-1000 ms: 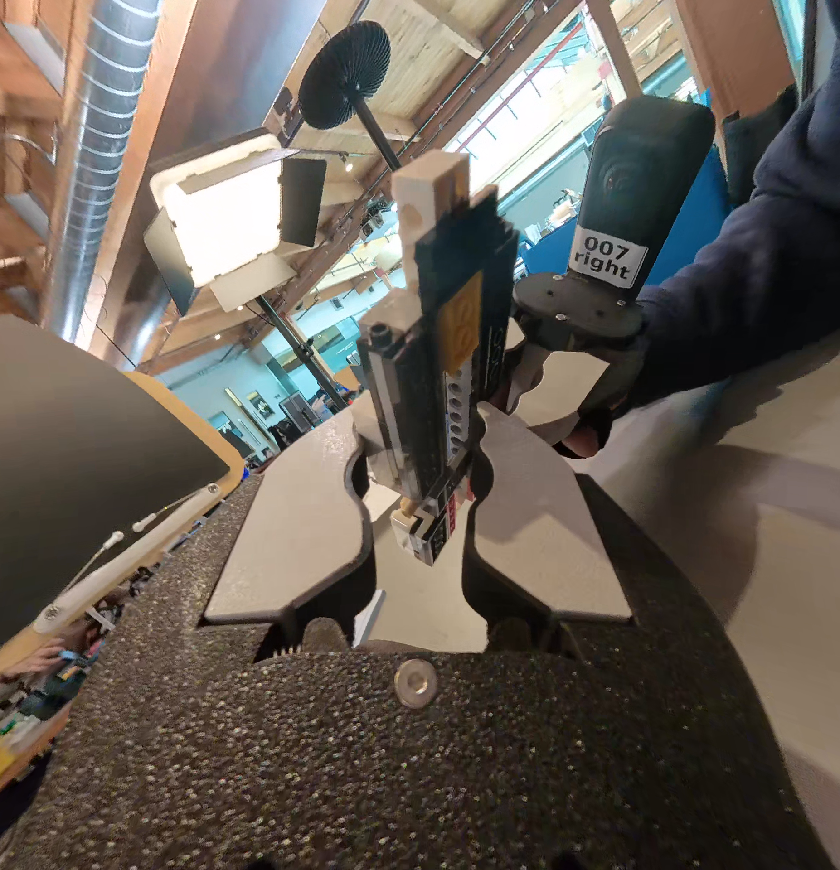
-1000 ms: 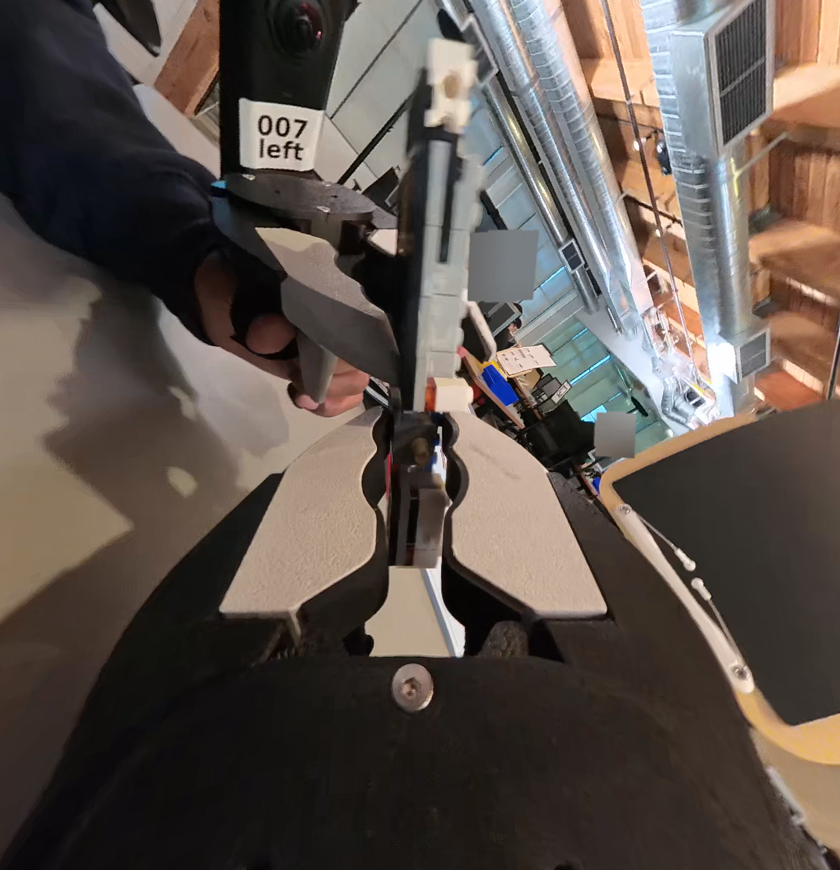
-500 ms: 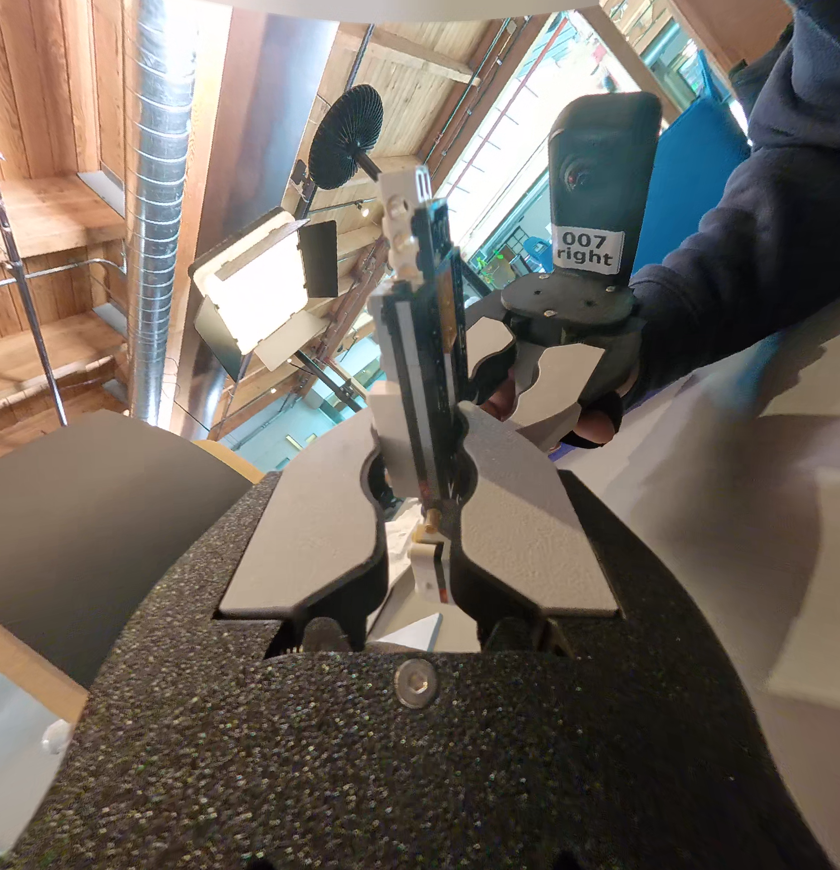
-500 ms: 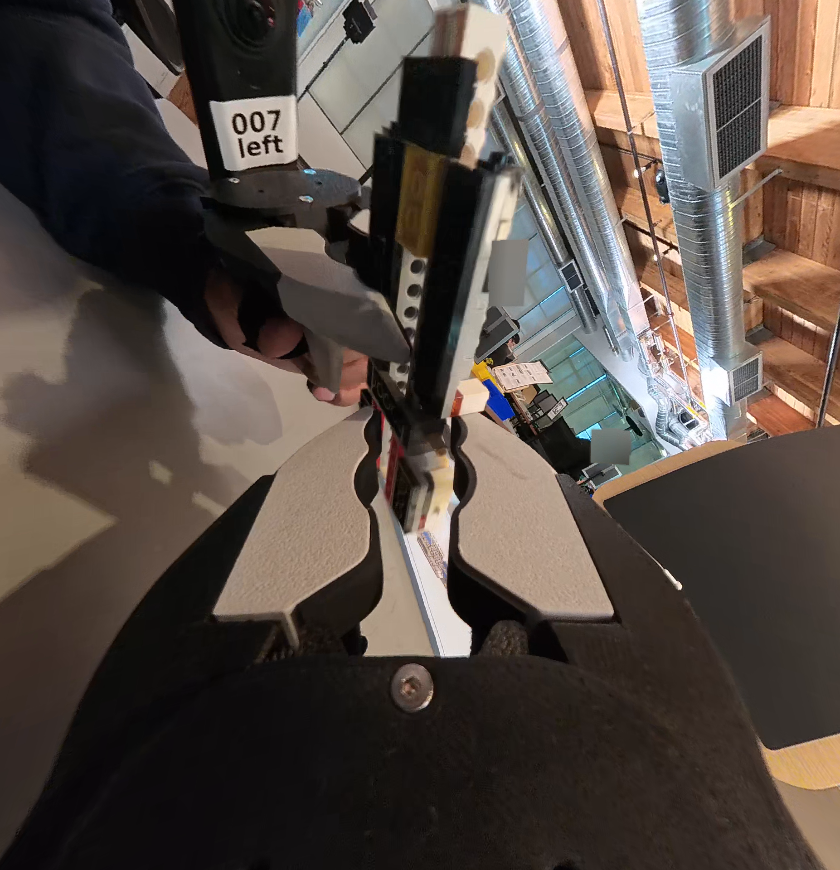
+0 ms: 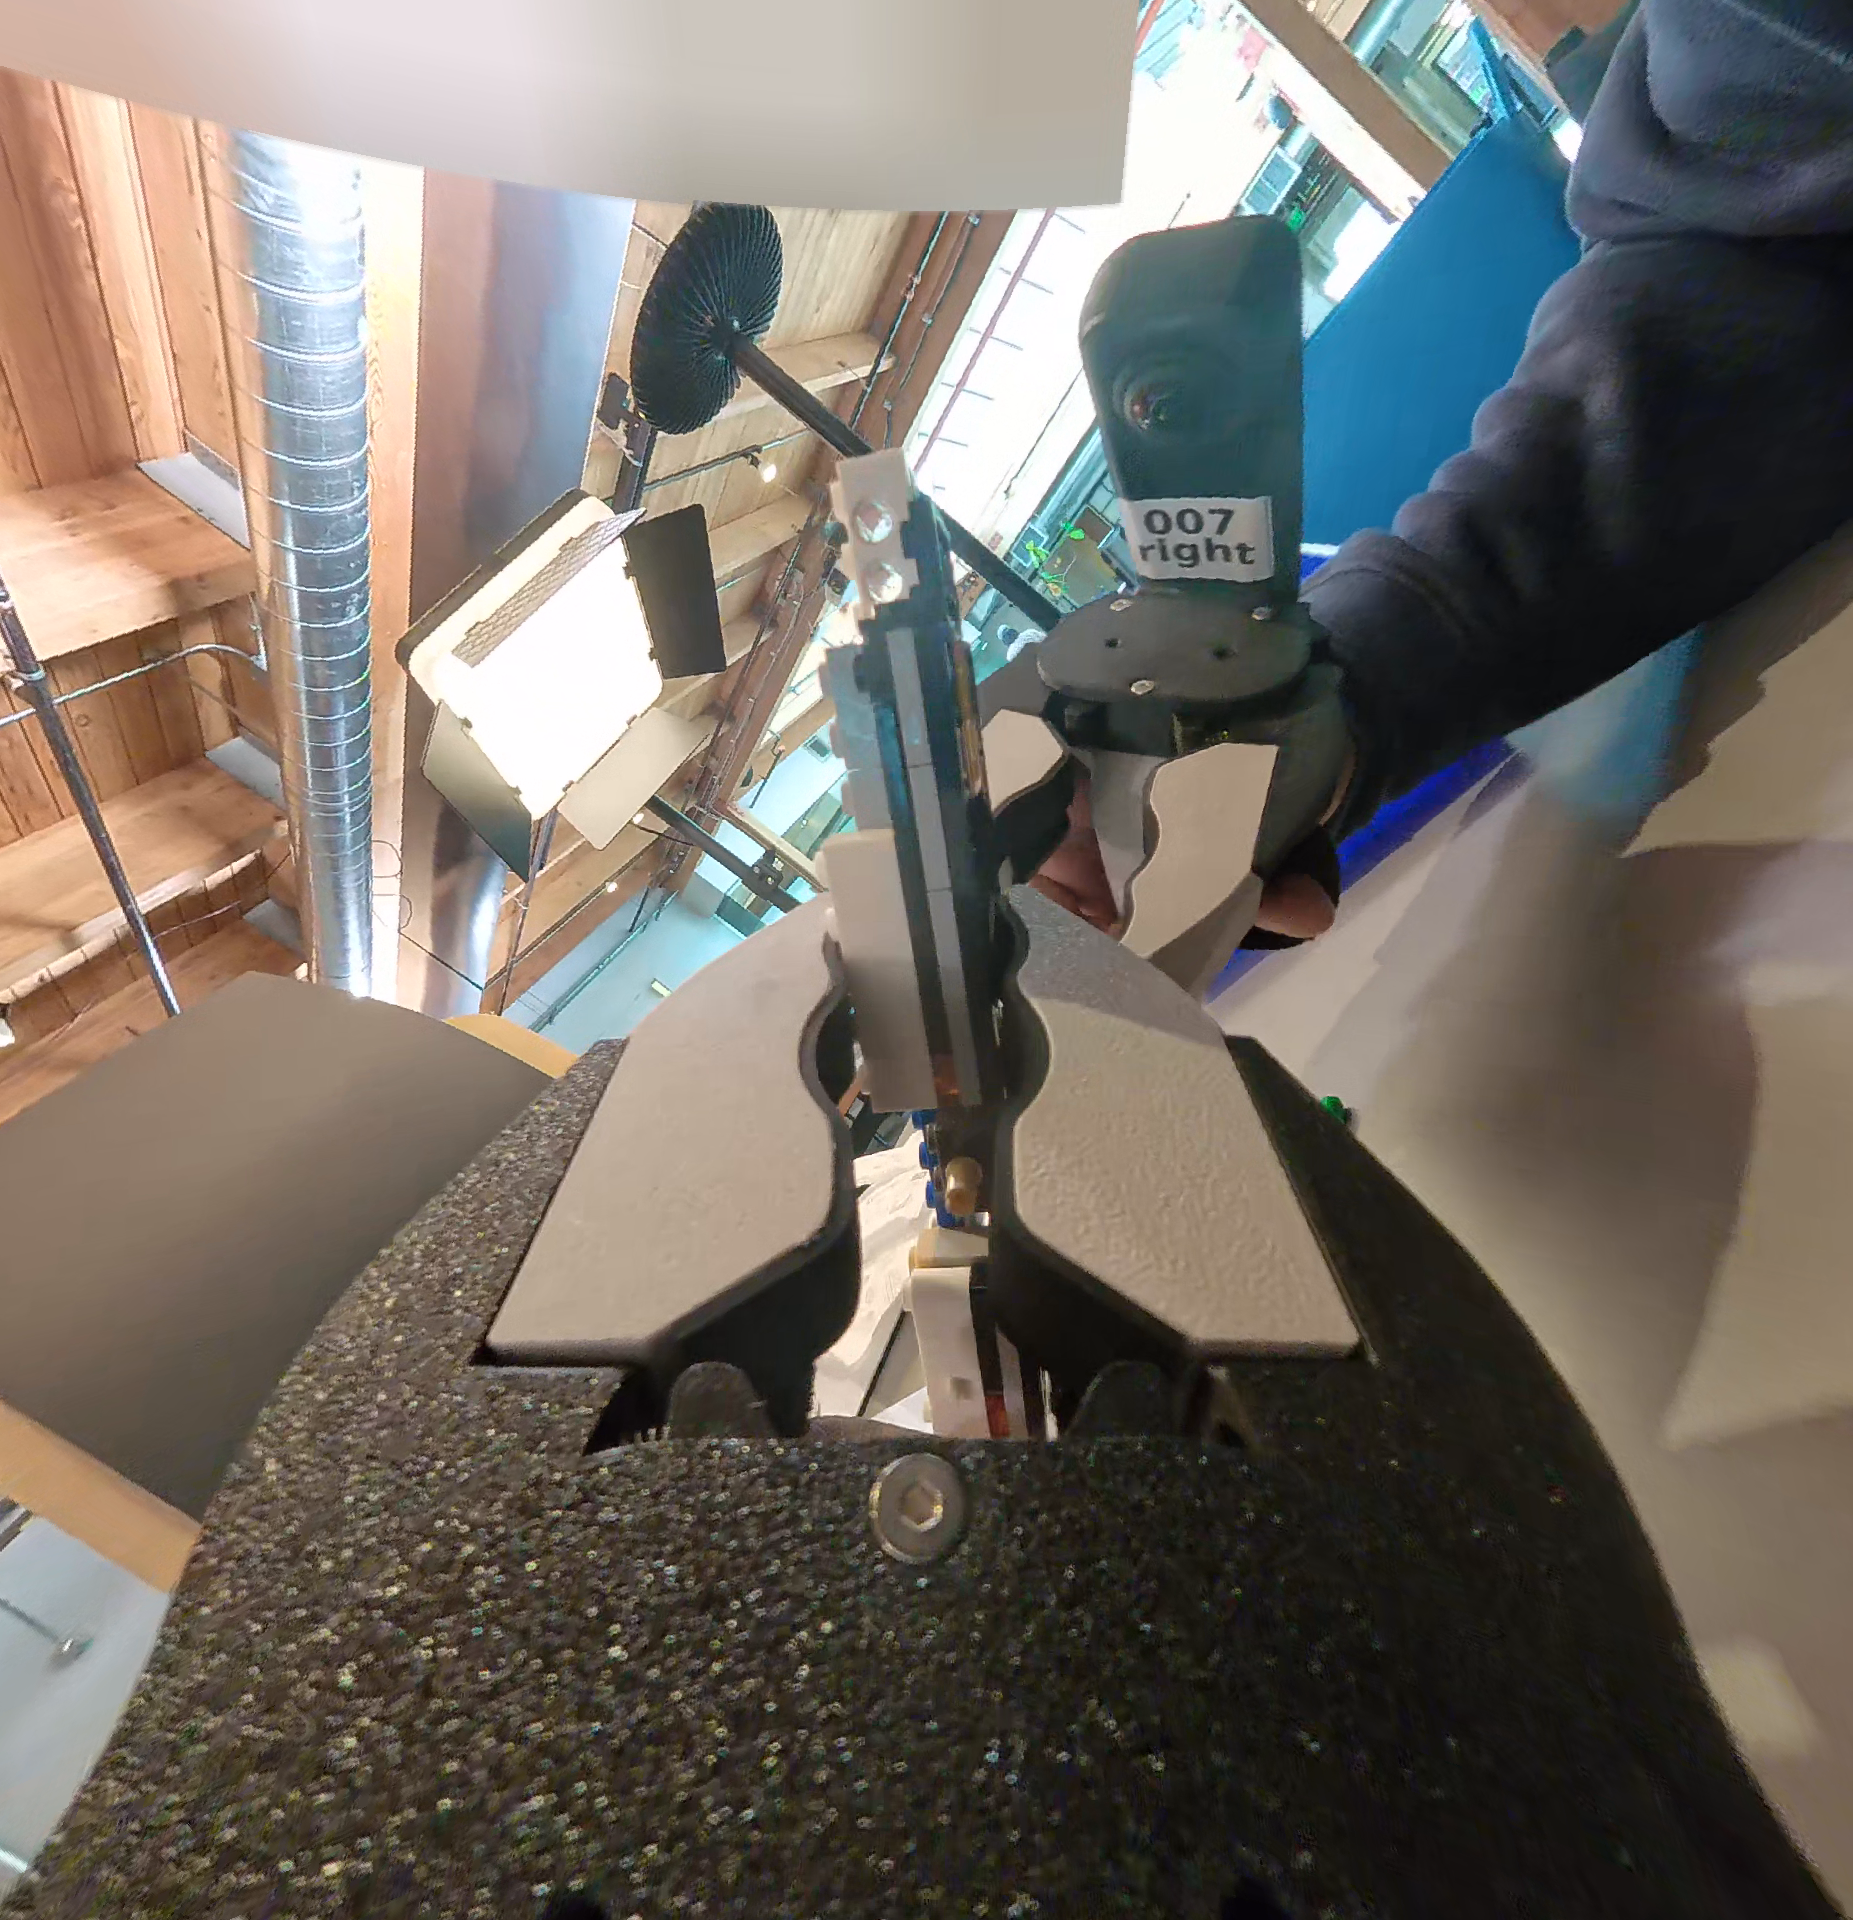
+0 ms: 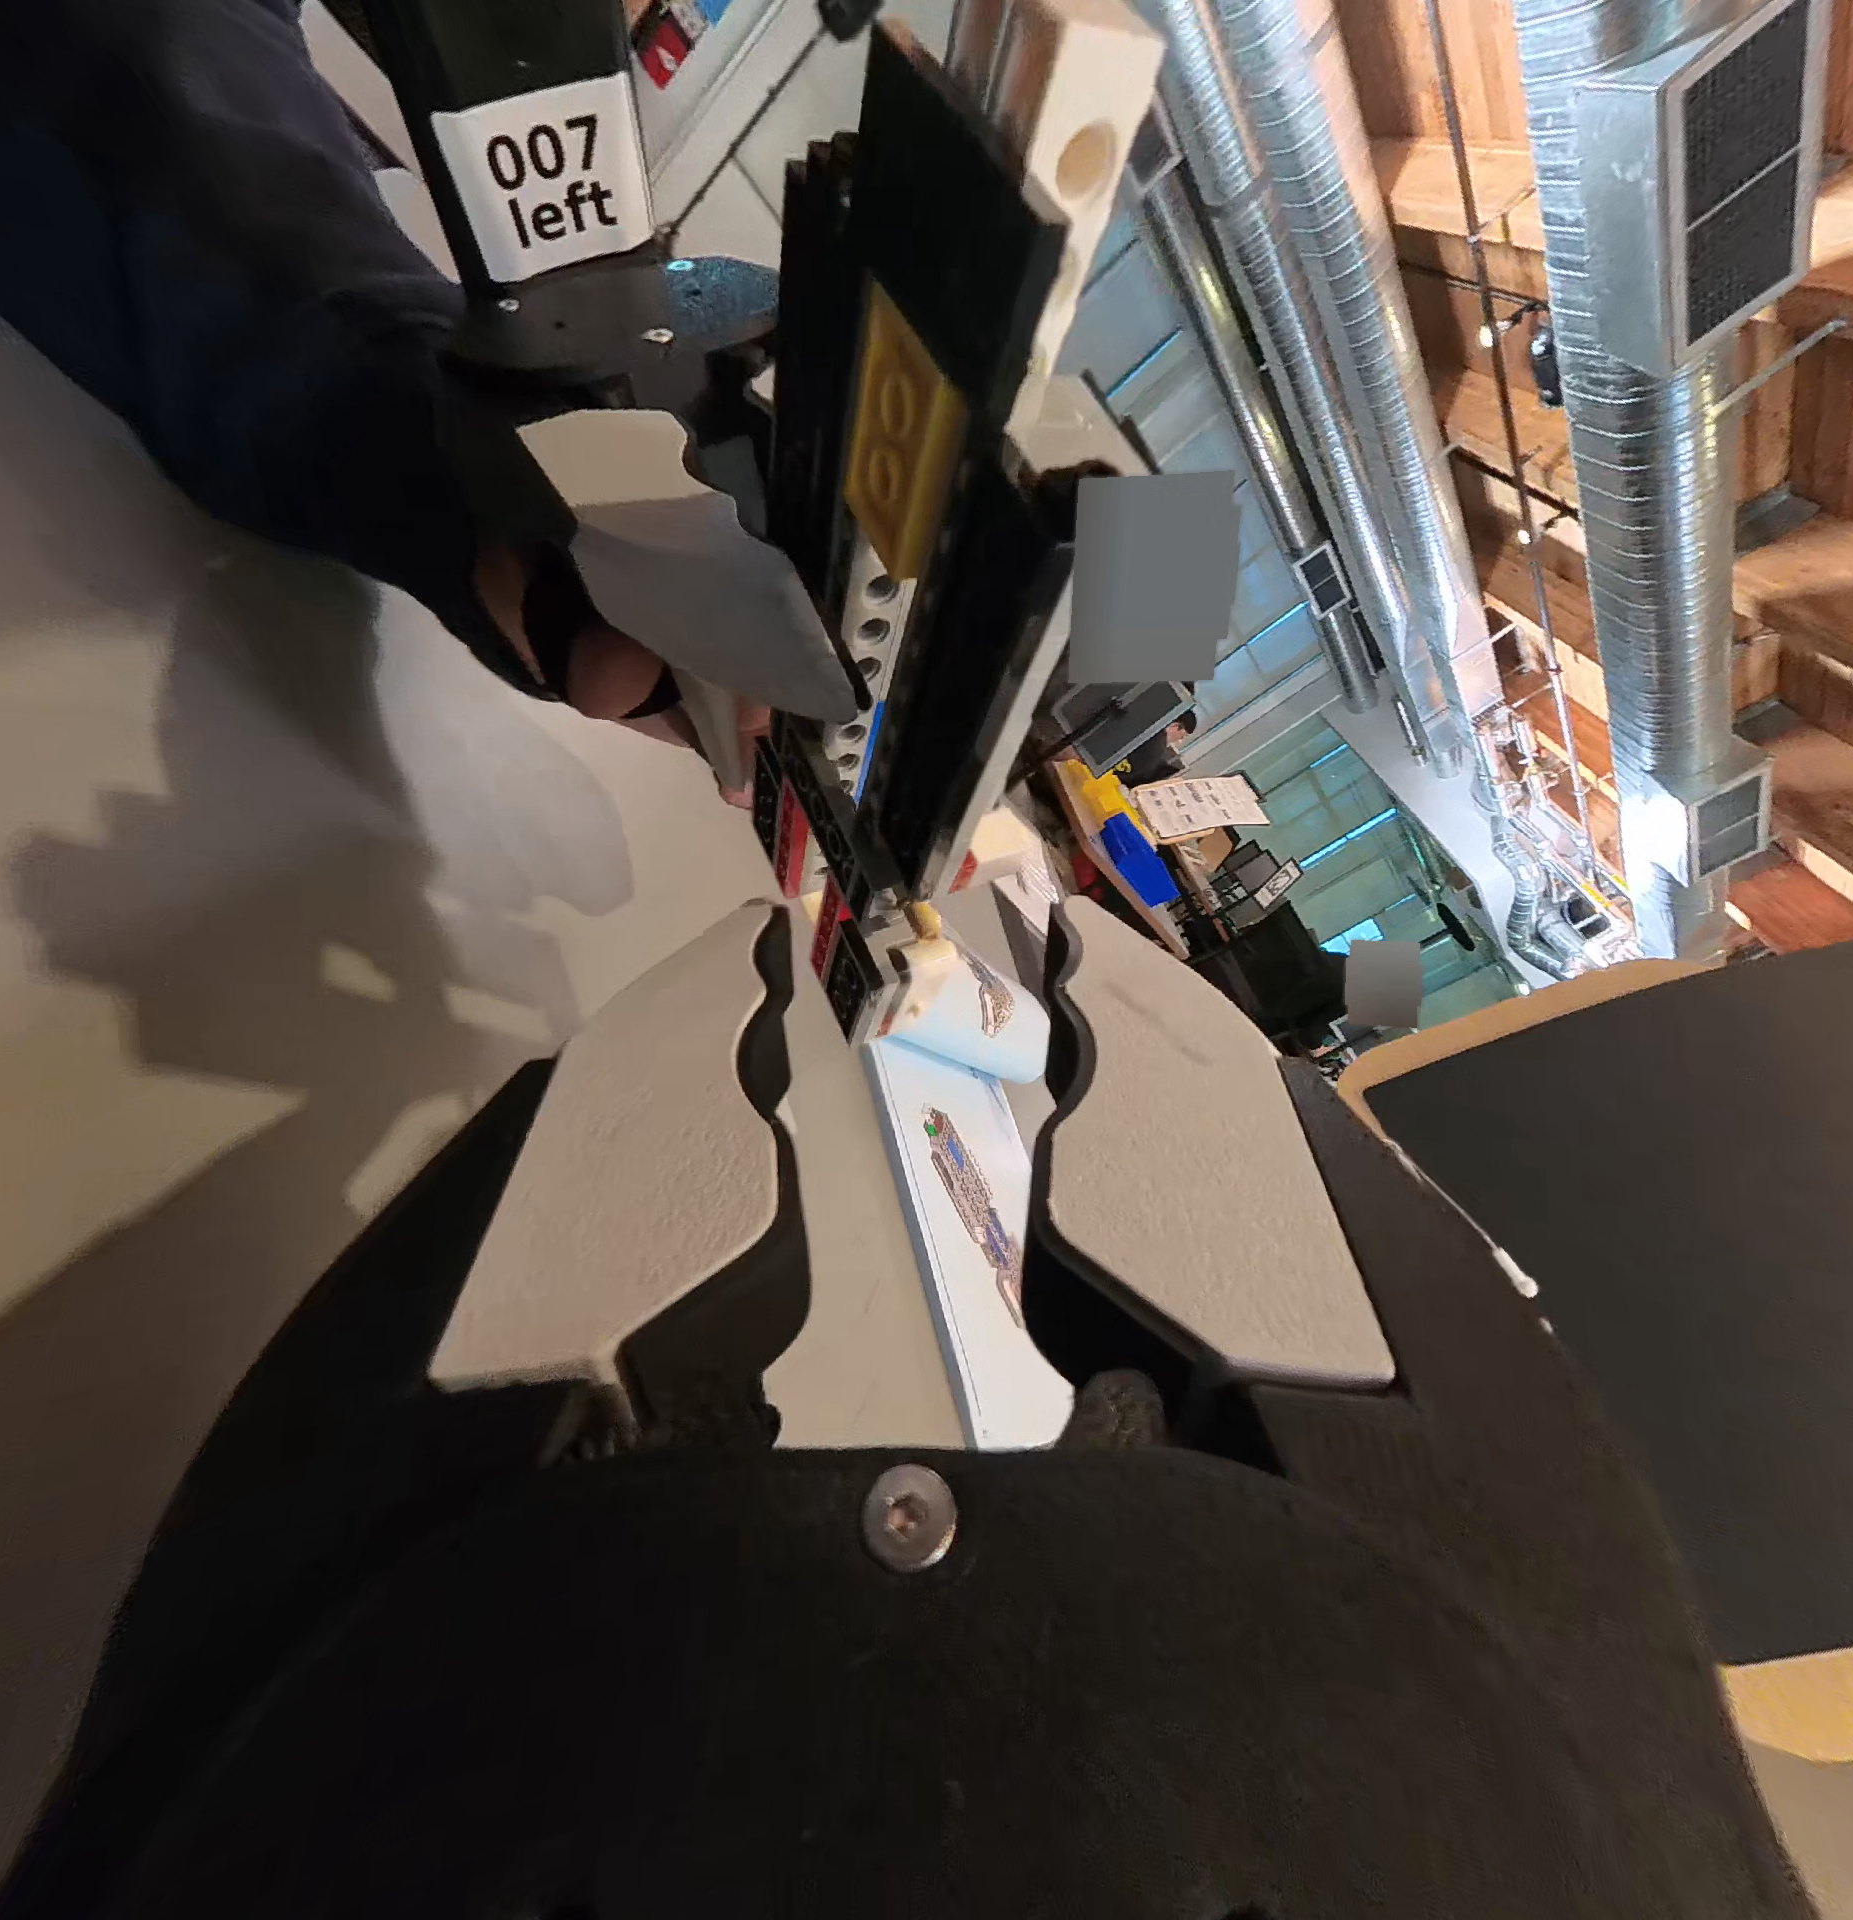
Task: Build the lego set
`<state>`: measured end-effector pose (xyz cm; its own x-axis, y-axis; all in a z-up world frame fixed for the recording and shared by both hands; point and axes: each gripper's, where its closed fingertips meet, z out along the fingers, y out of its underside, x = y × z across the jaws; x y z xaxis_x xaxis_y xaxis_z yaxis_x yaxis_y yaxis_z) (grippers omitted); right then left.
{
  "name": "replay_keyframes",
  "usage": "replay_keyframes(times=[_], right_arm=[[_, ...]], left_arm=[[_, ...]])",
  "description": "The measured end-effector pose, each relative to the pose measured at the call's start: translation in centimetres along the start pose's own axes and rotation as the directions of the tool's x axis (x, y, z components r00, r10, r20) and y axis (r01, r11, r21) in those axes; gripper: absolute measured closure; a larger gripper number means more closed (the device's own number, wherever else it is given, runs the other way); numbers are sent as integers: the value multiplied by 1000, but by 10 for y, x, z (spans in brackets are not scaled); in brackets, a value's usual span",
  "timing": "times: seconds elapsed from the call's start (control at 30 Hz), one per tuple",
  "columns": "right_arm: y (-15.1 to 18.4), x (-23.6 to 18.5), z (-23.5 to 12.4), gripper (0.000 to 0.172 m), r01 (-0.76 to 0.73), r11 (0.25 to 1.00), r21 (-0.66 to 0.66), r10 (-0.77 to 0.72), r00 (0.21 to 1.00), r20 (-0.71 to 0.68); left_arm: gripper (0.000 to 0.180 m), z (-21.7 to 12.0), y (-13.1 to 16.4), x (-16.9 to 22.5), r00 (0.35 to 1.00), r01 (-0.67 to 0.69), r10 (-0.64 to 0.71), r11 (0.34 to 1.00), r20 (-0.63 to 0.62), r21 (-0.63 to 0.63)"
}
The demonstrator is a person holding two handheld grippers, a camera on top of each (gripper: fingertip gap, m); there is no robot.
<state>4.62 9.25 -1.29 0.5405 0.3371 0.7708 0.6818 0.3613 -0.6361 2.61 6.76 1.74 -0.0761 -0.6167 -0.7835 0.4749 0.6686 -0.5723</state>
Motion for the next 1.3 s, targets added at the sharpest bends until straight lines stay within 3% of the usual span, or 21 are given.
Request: replay_keyframes(times=[0.17, 0.33, 0.47, 0.73, 1.0, 1.3], right_arm=[[-8, -5, 2, 114, -9, 1000, 16, 7, 992, 124], [-17, -21, 5, 128, 15, 999, 30, -22, 967, 254], [-15, -16, 7, 145, 25, 1000, 11, -27, 978, 209], [-6, -13, 6, 144, 75, 995, -60, -67, 990, 124], [-8, -37, -1, 143, 16, 997, -81, 10, 952, 307], [5, -37, 1, 144, 211, 965, -158, -160, 944, 289]], left_arm=[[158, 0, -2, 8, 998, 3, -2, 1000, -61, 13], [157, -1, -2, 11, 995, 3, -1, 1000, -104, 14], [154, -1, 1, 6, 997, -31, 30, 999, -69, -12], [145, 0, 6, 0, 998, -59, 58, 996, -6, -61], [150, -4, 0, 16, 985, -83, 78, 996, -153, -23], [149, -4, 8, 17, 973, -176, 162, 981, -164, -78]])
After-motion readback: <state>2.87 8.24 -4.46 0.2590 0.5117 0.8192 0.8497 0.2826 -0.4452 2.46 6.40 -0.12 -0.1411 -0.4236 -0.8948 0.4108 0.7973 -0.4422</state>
